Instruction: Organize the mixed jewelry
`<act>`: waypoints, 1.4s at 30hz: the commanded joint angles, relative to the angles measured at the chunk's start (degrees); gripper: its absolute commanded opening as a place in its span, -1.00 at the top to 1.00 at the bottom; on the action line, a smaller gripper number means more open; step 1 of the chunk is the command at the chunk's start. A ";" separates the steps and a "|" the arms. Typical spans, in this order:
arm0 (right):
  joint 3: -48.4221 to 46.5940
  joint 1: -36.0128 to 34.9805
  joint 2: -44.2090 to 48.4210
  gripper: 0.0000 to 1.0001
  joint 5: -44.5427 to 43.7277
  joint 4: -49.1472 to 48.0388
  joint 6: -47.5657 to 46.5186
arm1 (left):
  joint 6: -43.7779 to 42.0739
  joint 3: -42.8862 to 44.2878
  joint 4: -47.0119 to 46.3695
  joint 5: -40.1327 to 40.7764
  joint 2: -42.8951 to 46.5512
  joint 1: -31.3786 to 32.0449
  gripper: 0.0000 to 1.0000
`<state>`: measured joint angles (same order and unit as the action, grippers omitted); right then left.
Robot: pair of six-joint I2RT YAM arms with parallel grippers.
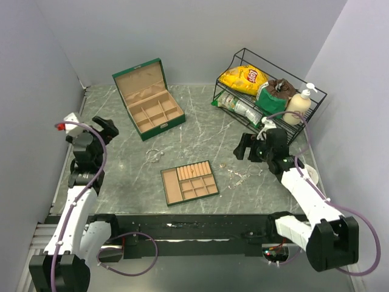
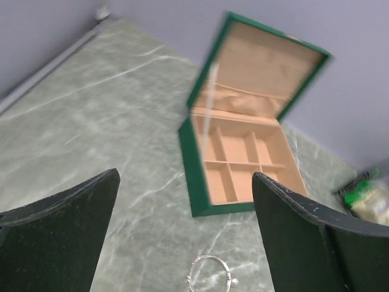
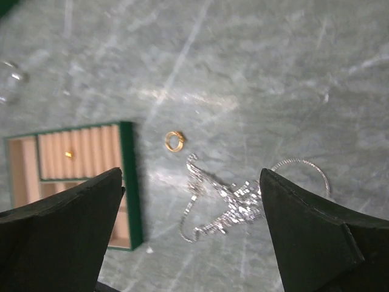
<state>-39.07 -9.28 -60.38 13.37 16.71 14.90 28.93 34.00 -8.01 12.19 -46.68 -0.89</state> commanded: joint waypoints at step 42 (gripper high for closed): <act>-20.09 -11.99 -34.71 0.14 -3.08 7.64 -12.17 | 0.87 5.46 23.39 -3.13 -1.49 3.87 -0.93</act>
<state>-57.45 -19.73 -94.15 11.57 23.27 3.40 31.70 37.87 16.16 10.31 -48.01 2.61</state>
